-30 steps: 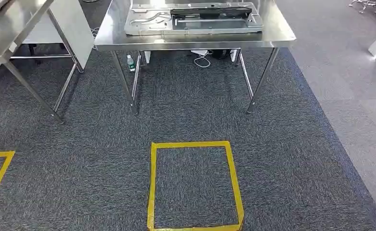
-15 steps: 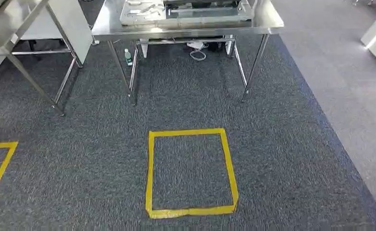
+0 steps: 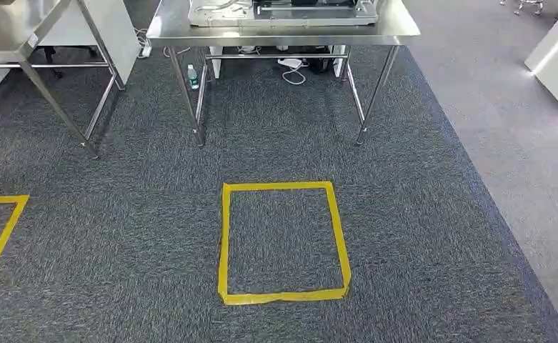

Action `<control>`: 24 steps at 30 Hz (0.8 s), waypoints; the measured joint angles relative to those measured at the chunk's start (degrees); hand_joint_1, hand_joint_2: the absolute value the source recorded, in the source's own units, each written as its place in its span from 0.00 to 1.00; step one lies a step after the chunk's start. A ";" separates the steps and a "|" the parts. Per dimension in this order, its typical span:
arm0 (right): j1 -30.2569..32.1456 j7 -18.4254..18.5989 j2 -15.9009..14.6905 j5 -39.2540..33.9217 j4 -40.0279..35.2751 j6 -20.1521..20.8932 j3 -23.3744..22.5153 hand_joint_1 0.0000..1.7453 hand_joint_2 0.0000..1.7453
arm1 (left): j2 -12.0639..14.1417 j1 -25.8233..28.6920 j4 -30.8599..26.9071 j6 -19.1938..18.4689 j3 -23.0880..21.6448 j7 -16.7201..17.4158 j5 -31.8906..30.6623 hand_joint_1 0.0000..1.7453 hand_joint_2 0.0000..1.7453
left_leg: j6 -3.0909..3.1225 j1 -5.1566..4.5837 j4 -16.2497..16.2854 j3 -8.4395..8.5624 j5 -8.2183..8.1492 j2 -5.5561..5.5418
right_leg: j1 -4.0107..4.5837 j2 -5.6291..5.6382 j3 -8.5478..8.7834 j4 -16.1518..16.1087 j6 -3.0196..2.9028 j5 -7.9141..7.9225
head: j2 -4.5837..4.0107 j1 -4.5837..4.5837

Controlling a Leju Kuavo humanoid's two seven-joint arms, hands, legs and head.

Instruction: Take the parts from the cabinet and place them on the table.

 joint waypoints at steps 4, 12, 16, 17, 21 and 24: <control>0.05 -0.15 0.02 0.37 0.39 0.20 -0.02 0.00 0.00 | 0.00 -0.03 0.00 -0.13 0.11 0.00 -0.31 0.00 0.00 | 0.65 -0.81 1.25 -2.16 0.67 0.13 | 0.06 0.14 -4.49 13.83 -0.09 -6.80 | 0.00 -0.04; -0.08 -0.79 -0.07 2.16 0.85 0.15 -1.57 0.00 0.00 | 0.07 -0.19 0.00 -0.22 0.63 -0.05 -0.79 0.00 0.00 | 0.23 -1.35 3.58 -4.29 0.59 0.13 | 1.13 0.10 5.08 -3.10 -1.82 -1.33 | 0.00 -0.08; -0.11 -0.79 -0.07 2.32 1.09 0.15 -2.03 0.00 0.00 | -0.02 -0.12 0.00 -0.35 0.76 -0.05 -0.79 0.00 0.00 | -0.03 -1.14 3.30 -4.29 0.78 0.09 | 1.37 0.11 5.04 -3.10 -1.91 -1.28 | 0.02 -0.06; -0.15 -0.79 -0.07 2.32 1.09 0.13 -2.19 0.00 0.00 | 0.00 -0.15 0.00 -0.35 0.87 -0.05 -0.79 0.00 0.00 | -0.08 -1.14 3.21 -4.35 0.81 0.10 | 1.36 0.11 5.03 -3.10 -1.96 -1.25 | 0.00 -0.06; -0.34 -0.22 -0.04 2.43 1.14 -0.09 -3.04 0.00 0.00 | 0.02 -0.18 0.00 -0.31 1.42 -0.05 -1.20 0.00 0.00 | -0.28 -1.14 3.05 -4.50 1.02 0.08 | 1.36 0.10 5.02 -3.09 -2.12 -1.15 | 0.00 -0.04; -0.42 0.74 -0.02 2.75 1.18 0.72 -3.72 0.00 0.00 | 0.04 -0.18 0.00 -0.33 1.46 -0.07 -1.84 0.00 0.00 | -0.45 -1.14 3.03 -4.56 1.15 0.09 | 1.36 0.10 4.96 -3.08 -2.27 -1.05 | 0.00 -0.06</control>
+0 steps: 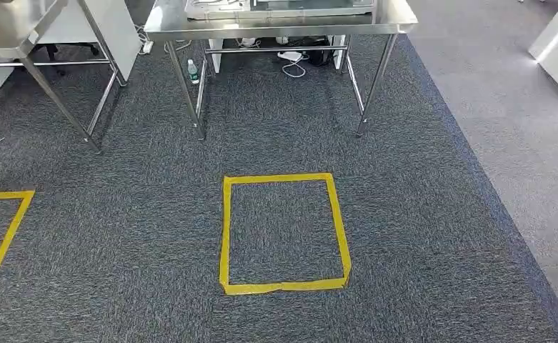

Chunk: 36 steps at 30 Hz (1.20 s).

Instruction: Take the parts from the cabinet and place them on the table.

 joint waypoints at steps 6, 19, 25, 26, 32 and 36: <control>0.00 1.62 0.20 0.67 0.07 1.55 -2.03 0.00 0.00 | 0.17 -0.18 -0.02 -0.20 0.04 -0.31 -0.74 0.00 0.00 | 1.97 0.64 -4.31 1.75 2.92 0.90 | -0.42 0.37 -1.71 3.25 1.22 -2.64 | 0.00 0.06; -0.23 1.90 0.57 0.90 0.09 1.57 -3.63 0.00 0.00 | 0.57 -0.24 0.00 -0.42 0.17 -0.33 -1.00 0.00 0.00 | -2.22 1.95 0.83 0.56 -0.70 4.48 | -2.13 -0.19 -2.17 1.89 0.93 0.12 | 0.00 -0.13; -0.24 1.90 0.50 0.90 0.15 1.64 -4.00 0.00 0.00 | 0.59 -0.15 0.02 -0.42 0.17 -0.33 -0.98 0.00 0.00 | -0.87 1.28 18.84 -7.26 -9.86 -0.36 | -1.14 2.81 -2.31 1.04 -0.47 1.12 | 0.00 -0.13; -0.21 1.92 0.50 0.90 0.18 1.83 -4.06 0.00 0.00 | 0.57 -0.15 0.02 -0.44 0.17 -0.33 -0.98 0.00 0.00 | -0.01 0.65 16.65 -6.26 -8.00 -0.52 | -1.01 3.69 -2.55 1.03 -0.56 1.37 | 0.02 -0.13; -0.37 2.12 1.33 1.00 0.22 2.38 -4.39 0.00 0.00 | 1.84 -0.09 0.02 -0.42 0.28 -0.31 -0.98 0.00 0.00 | 3.88 -2.49 -1.50 2.29 -0.49 -4.52 | -1.52 7.66 -3.30 0.21 0.34 3.44 | 0.02 -0.15; -0.14 2.25 1.29 1.27 0.59 2.47 -4.55 0.00 0.00 | 1.66 -0.42 0.00 -0.42 0.50 -0.35 -0.98 0.00 0.00 | 3.73 -1.59 -5.08 2.47 2.67 -1.94 | -0.88 3.84 -4.70 1.63 0.81 1.67 | 0.00 -0.13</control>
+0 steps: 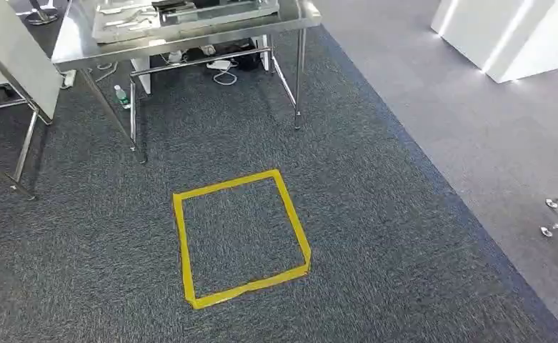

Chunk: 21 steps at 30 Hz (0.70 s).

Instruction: Take the parts from the cabinet and place them on the table.

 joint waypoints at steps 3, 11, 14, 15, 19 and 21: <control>-0.11 0.07 -0.07 0.09 0.00 -0.02 0.00 0.00 0.00 | -0.33 0.85 0.00 -0.02 0.07 -0.02 0.00 0.00 0.00 | -0.29 0.12 0.30 -0.95 0.42 3.01 | -0.36 -2.95 -4.35 11.86 0.94 -7.23 | 0.00 0.20; -0.02 0.00 -0.61 0.09 0.02 0.00 -0.04 0.00 0.00 | -0.92 0.47 0.02 -0.07 0.04 -0.02 -0.02 0.00 0.00 | -3.08 1.21 4.97 -2.92 -1.50 7.97 | -0.04 -6.30 5.48 -1.96 0.46 -2.29 | 0.02 0.24; 0.11 0.04 -0.63 0.11 0.04 0.04 -0.13 0.00 0.00 | -0.87 0.20 0.02 -0.04 0.04 -0.02 0.00 0.00 0.00 | -4.19 1.41 5.27 -3.23 -2.10 7.92 | -0.35 -4.90 5.73 -2.55 -0.89 -1.64 | 0.02 0.24; 0.06 0.09 -0.63 0.13 0.04 0.07 -0.24 0.00 0.00 | -0.94 0.14 0.00 -0.07 0.04 -0.04 -0.02 0.00 0.00 | -4.63 1.73 7.12 -3.82 -3.71 4.37 | -0.39 -4.49 5.56 -2.72 -1.22 -1.43 | 0.00 0.26; -0.08 0.24 -0.70 0.65 0.04 0.07 -0.46 0.00 0.00 | -0.98 0.52 0.00 -0.07 0.13 -0.02 0.00 0.00 0.00 | -5.31 2.49 23.76 -11.25 -10.85 1.54 | -0.21 -1.78 4.92 -2.54 -1.58 -1.06 | 0.02 0.20; -0.02 0.28 -0.72 0.96 0.04 0.07 -0.72 0.00 0.00 | -1.07 0.53 0.00 -0.09 0.17 -0.02 0.00 0.00 0.00 | -5.14 2.58 20.54 -9.99 -7.53 1.48 | -0.21 -0.23 4.96 -2.40 -1.54 -1.04 | 0.00 0.20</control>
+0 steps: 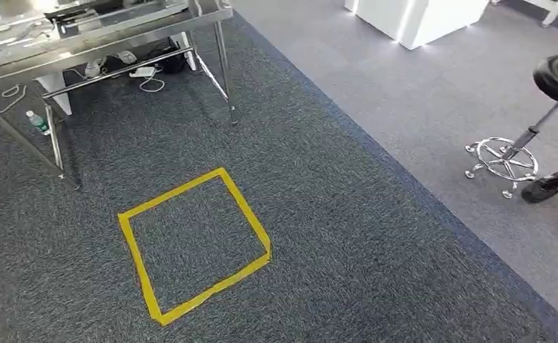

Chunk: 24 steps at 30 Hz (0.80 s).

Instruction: Take the parts from the cabinet and place them on the table.

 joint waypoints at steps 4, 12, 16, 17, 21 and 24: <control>-0.29 0.00 0.02 0.33 -0.02 0.00 -0.54 0.00 0.00 | 0.00 0.04 0.02 0.00 0.61 0.00 -0.02 0.00 0.00 | 0.96 0.10 -15.48 6.65 6.08 -5.94 | -0.11 3.06 -0.52 0.32 0.97 0.34 | 0.00 0.07; -0.09 0.02 -0.07 0.44 0.13 0.02 -0.96 0.00 0.00 | 0.02 0.13 0.00 0.00 0.83 0.00 0.00 0.00 0.00 | 2.94 -0.27 -17.06 6.53 7.53 0.46 | 0.03 -2.74 -7.32 12.97 2.78 -7.19 | 0.00 0.17; 0.09 0.22 -0.09 1.75 0.13 -0.07 -1.07 0.00 0.00 | -0.18 -0.10 0.00 -0.26 1.27 0.13 -0.11 0.00 0.00 | 2.89 -0.52 -16.48 6.18 7.27 3.61 | 0.05 -3.62 -4.53 10.18 2.95 -4.01 | 0.00 0.20; 0.11 0.33 -0.13 2.06 0.13 -0.24 -1.11 0.00 0.00 | -0.24 -0.14 0.00 -0.26 1.38 0.31 -0.11 0.00 0.00 | 2.81 -0.52 -16.20 6.18 7.08 4.02 | 0.11 -4.44 -1.92 5.85 2.80 -2.23 | 0.00 0.20; 0.51 1.62 -0.33 3.61 -0.33 -0.48 -1.53 0.00 0.00 | -0.68 -0.09 0.00 -0.11 2.21 1.31 -0.09 0.00 0.00 | 1.82 -0.83 -15.24 6.26 6.39 5.93 | 0.89 -6.58 0.95 -0.15 1.72 -1.10 | 0.00 0.15; 0.81 2.08 -0.33 3.74 -0.37 -0.70 -1.68 0.00 0.00 | -0.83 -0.22 0.00 -0.04 2.23 1.42 -0.11 0.00 0.00 | 0.72 -0.57 -14.53 6.18 5.49 4.38 | 0.14 -4.90 0.99 -0.96 0.70 -0.30 | 0.00 0.15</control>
